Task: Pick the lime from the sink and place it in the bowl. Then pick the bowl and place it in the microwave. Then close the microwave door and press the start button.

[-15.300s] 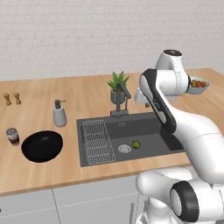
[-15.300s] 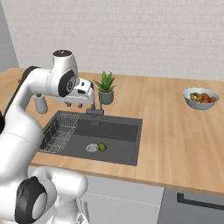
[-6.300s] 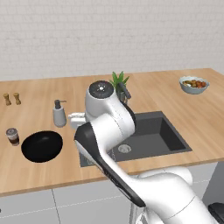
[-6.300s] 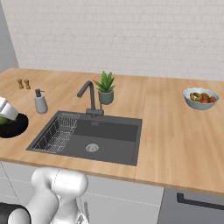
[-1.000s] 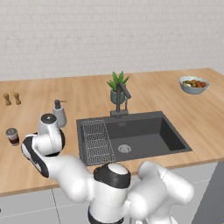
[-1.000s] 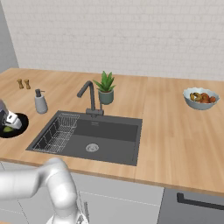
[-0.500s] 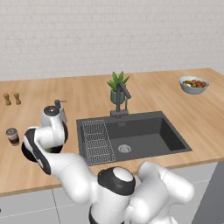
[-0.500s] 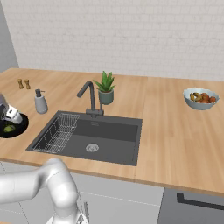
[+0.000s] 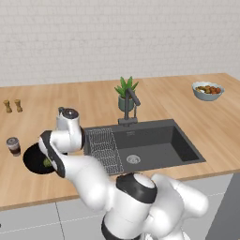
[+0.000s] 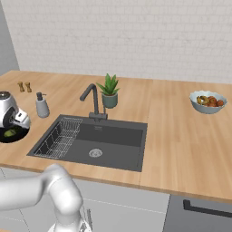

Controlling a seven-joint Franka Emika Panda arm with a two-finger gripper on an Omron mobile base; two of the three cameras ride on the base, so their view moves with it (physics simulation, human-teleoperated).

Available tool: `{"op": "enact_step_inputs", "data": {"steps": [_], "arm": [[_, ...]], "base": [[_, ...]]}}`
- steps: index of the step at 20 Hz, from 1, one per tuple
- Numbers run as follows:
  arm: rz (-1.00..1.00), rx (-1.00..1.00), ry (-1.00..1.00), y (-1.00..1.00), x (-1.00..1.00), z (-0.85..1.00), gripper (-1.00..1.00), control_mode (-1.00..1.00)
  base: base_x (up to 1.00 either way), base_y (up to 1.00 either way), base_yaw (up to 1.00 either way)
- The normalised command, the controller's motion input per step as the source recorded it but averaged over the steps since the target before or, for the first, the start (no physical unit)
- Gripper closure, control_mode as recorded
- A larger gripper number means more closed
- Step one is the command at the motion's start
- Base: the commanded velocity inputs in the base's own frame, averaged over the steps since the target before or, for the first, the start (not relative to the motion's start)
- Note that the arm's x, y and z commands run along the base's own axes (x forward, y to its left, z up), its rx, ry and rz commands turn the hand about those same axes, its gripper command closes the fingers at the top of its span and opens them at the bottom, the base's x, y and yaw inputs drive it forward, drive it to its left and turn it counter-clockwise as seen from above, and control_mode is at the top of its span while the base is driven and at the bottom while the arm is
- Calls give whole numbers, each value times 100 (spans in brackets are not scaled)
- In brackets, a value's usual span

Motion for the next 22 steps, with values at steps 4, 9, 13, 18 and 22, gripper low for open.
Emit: {"op": "enact_step_inputs", "data": {"steps": [4, 9, 13, 18, 22], "arm": [[0, 8, 4, -26, 0, 0, -100, -100], [0, 2, 4, 7, 16, -18, -100, -100], [0, 0, 4, 21, 21, -29, -100, -100], [0, 0, 3, 26, 13, -28, -100, -100], [0, 0, 2, 20, 13, -29, -100, -100]], "base": [[0, 0, 0], [0, 0, 0], [0, 0, 0], [0, 0, 0], [0, 0, 0]]}}
